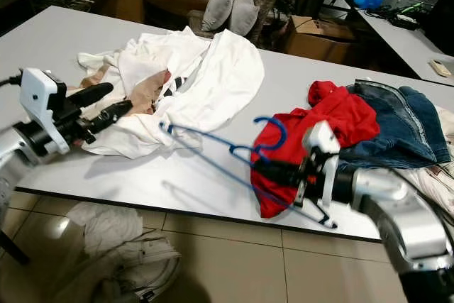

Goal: Hang hanger

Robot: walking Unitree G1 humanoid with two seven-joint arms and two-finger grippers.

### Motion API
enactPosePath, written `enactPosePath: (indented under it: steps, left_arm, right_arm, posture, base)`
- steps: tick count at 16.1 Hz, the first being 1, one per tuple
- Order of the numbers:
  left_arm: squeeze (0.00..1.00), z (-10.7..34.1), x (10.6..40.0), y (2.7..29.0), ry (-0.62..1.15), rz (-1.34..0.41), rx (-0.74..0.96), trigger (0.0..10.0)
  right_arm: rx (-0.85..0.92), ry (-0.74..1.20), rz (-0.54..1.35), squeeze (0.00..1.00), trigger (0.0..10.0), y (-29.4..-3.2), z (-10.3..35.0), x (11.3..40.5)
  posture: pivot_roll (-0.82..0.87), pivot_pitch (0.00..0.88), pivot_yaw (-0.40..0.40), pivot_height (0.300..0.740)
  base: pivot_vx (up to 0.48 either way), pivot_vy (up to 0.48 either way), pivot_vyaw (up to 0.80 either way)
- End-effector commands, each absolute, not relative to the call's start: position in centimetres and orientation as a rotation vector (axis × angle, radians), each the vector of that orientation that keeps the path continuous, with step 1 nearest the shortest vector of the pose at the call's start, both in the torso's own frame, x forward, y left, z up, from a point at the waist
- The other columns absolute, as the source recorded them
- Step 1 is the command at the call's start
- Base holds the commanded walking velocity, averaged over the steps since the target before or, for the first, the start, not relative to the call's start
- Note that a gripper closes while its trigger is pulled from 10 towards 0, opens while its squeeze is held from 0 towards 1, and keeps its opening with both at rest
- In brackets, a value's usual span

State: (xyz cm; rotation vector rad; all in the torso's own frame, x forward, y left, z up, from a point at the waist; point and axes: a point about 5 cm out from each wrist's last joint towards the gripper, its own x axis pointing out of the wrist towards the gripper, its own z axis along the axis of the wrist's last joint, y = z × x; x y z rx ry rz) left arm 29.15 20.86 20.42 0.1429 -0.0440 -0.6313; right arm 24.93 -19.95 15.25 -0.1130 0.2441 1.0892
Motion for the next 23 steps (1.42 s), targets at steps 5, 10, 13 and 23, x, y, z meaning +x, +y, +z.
enactPosePath:
  steps: [5, 10, 13, 23]
  left_arm:
    - [1.0, 18.5, 30.3, 16.1, -0.072, -0.639, 0.001, 10.0]
    - [0.95, 20.0, 32.1, 16.3, -0.11, -0.43, -0.103, 10.0]
    - [0.18, 19.1, 31.2, 15.4, -0.11, -0.384, -0.114, 10.0]
    - [0.15, 16.4, 30.4, 19.4, -0.002, -0.156, 0.047, 10.0]
  right_arm:
    - [-0.129, 0.233, 1.066, 0.0, 10.0, -20.2, 15.7, 24.4]
    - [-0.024, 0.054, 0.8, 0.0, 10.0, -18.6, 16.8, 27.4]
    - [0.141, -0.012, 0.506, 0.0, 10.0, -18.4, 17.0, 28.8]
    - [-0.021, 0.006, 0.231, 0.0, 10.0, -16.1, 16.0, 29.0]
  posture:
    - [-0.04, 0.0, -0.099, 0.74]
    - [-0.02, 0.0, -0.069, 0.74]
    - [0.0, 0.0, -0.053, 0.74]
    - [-0.04, 0.0, -0.078, 0.74]
  base:
    - [0.0, 0.0, 0.0]
    - [0.0, 0.0, 0.0]
    - [0.0, 0.0, 0.0]
    - [0.0, -0.384, 0.0]
